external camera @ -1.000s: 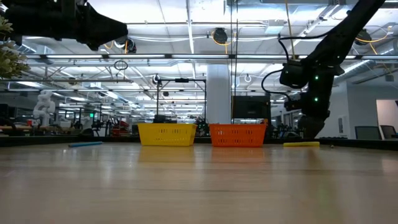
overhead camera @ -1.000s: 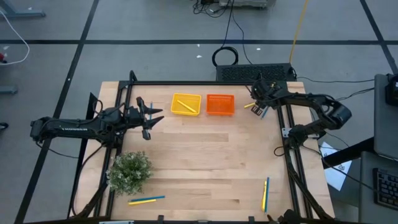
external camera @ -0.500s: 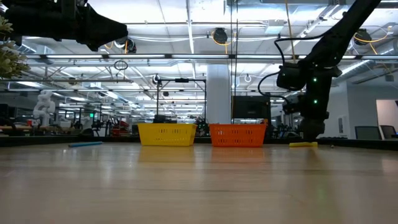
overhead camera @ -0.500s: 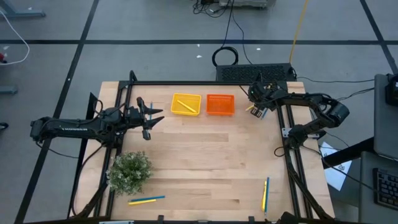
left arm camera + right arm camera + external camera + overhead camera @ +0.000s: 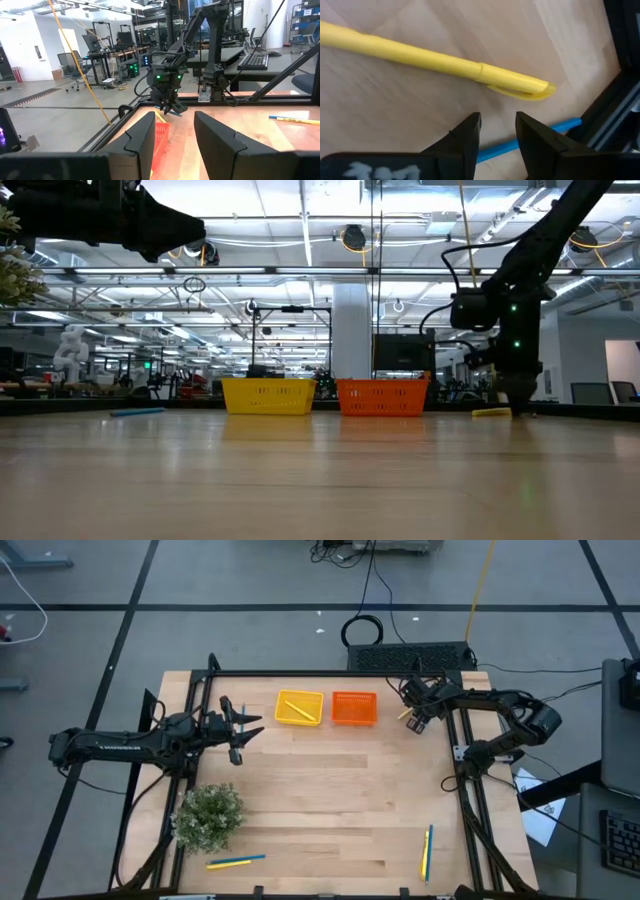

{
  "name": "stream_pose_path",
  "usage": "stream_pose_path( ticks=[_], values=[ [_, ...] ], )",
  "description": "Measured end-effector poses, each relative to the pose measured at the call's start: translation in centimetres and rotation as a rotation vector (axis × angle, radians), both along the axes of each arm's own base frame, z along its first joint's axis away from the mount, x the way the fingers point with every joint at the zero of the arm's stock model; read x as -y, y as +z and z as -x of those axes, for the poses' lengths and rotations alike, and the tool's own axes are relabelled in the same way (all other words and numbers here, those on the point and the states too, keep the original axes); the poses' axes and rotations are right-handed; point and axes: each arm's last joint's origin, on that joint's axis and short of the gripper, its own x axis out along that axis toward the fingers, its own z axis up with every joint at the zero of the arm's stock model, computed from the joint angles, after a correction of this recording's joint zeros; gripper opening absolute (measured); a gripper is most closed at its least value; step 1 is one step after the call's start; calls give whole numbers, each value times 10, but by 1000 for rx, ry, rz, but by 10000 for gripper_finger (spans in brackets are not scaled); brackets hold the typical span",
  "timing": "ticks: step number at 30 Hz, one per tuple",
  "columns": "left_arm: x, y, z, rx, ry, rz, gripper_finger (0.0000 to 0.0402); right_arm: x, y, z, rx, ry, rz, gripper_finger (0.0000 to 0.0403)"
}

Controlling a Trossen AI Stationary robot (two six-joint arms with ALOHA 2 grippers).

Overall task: Sort pens & pencils
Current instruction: Put the top right yellow pen into the yellow bin

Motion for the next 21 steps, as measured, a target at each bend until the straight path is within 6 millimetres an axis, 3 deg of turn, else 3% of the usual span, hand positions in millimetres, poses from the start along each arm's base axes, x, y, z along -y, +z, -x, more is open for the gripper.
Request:
stream_pose_path(
  ticks=[8,13,17,21],
  values=[
    [-1,-1,0,-14,24,-3,143,-3,25,-1,217,-57,56,121],
    [-1,-1,0,-13,24,-1,143,-3,41,6,434,-399,122,121],
    [-1,-1,0,-12,23,4,143,5,39,10,548,-658,150,121],
    [-1,-1,0,-7,22,22,143,12,32,10,575,-762,150,121]
  ],
)
